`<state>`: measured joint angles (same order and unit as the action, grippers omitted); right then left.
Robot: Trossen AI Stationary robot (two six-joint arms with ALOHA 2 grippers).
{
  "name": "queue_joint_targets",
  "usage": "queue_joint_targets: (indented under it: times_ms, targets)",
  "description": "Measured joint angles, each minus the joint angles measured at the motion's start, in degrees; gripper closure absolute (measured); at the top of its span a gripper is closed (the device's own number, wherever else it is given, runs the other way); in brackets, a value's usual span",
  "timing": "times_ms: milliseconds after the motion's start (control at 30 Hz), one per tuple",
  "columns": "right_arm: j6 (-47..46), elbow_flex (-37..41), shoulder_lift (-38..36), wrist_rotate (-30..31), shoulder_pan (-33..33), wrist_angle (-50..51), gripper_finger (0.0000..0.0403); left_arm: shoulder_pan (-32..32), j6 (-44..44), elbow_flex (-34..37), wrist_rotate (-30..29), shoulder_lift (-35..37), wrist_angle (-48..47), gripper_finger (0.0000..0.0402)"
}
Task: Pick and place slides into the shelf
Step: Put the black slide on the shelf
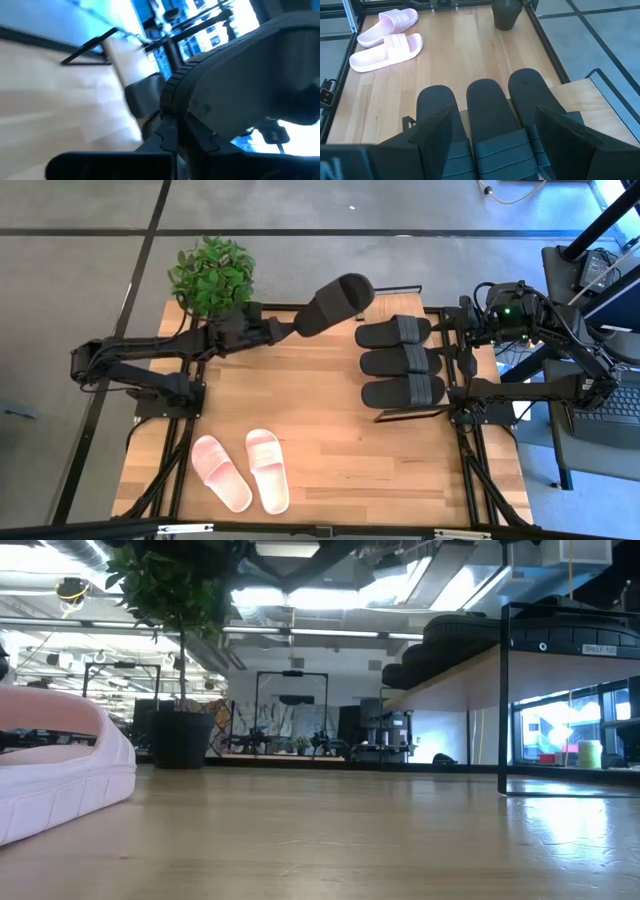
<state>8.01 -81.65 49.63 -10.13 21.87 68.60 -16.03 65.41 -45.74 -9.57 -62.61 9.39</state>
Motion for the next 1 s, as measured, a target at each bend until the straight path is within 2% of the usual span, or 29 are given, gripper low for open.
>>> queue_joint_targets:
  times_ms: [200,500,633,833,1000]
  targets:
    - [-0.26,0.0,0.0,0.0,0.02,-0.28,0.0128,-0.67,-7.55,-10.04,3.98,-5.07,-0.63,0.0399]
    - [-1.92,0.0,0.0,0.0,0.0,-0.24,0.0128,-6.31,-10.53,-33.35,11.16,-18.57,-23.49,0.0399]
    - [-2.07,0.0,0.01,0.0,0.02,-0.16,0.0128,-9.6,-10.47,-42.14,15.11,-25.05,-30.31,0.0399]
    - [-4.88,0.0,0.0,-0.02,0.01,0.81,0.0128,-12.82,-8.47,-49.85,19.64,-33.74,-31.65,0.0399]
    - [-5.09,0.0,0.0,-0.02,0.02,2.34,0.0128,-13.88,-6.64,-52.82,20.16,-39.52,-33.42,0.0399]
